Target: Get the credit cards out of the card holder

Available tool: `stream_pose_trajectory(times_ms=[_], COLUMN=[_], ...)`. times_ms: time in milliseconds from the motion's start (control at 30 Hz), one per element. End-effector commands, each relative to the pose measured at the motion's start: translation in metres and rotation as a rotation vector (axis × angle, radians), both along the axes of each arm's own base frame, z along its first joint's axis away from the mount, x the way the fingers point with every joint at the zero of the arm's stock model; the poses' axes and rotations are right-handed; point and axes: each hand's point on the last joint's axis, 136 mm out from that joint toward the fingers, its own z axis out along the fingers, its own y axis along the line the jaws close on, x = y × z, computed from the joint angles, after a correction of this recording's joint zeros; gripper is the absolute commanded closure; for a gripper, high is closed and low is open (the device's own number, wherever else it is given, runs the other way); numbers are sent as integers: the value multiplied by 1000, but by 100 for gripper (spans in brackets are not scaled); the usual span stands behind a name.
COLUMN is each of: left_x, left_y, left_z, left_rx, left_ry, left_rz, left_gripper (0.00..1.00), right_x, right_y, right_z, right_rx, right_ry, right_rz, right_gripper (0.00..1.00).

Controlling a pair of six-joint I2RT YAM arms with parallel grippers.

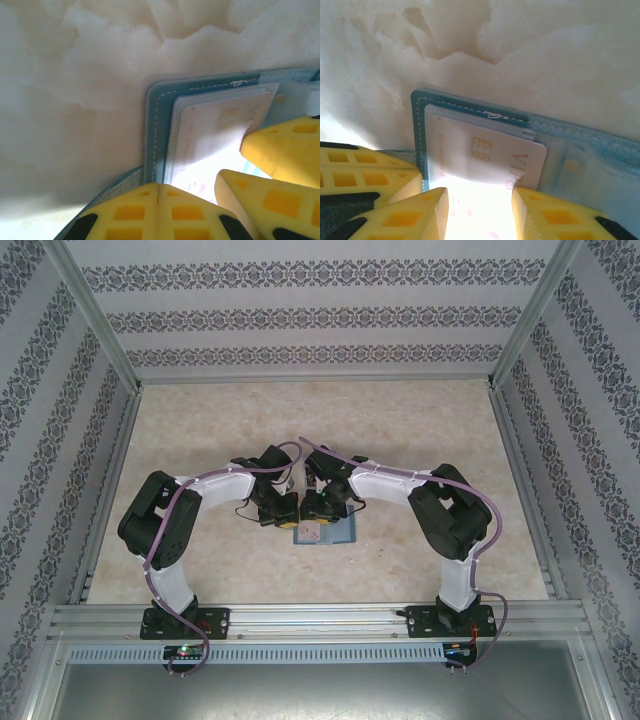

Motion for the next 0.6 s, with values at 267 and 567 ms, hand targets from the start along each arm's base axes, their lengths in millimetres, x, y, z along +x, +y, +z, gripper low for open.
stream_pose_trajectory(times_ms=[267, 567], left_x=[-3, 0], left_y=[0, -5], left_z=[1, 8], left_rx=[15, -9], left_ry=[10, 0], left_rz=[-22, -17], left_gripper=[100, 100], right_x=[-1, -5], right_y=[-10, -11], right_z=[15, 5], right_rx=[-15, -22], right_ry=[-24, 3], right_rz=[-14, -14], right_gripper=[56, 56])
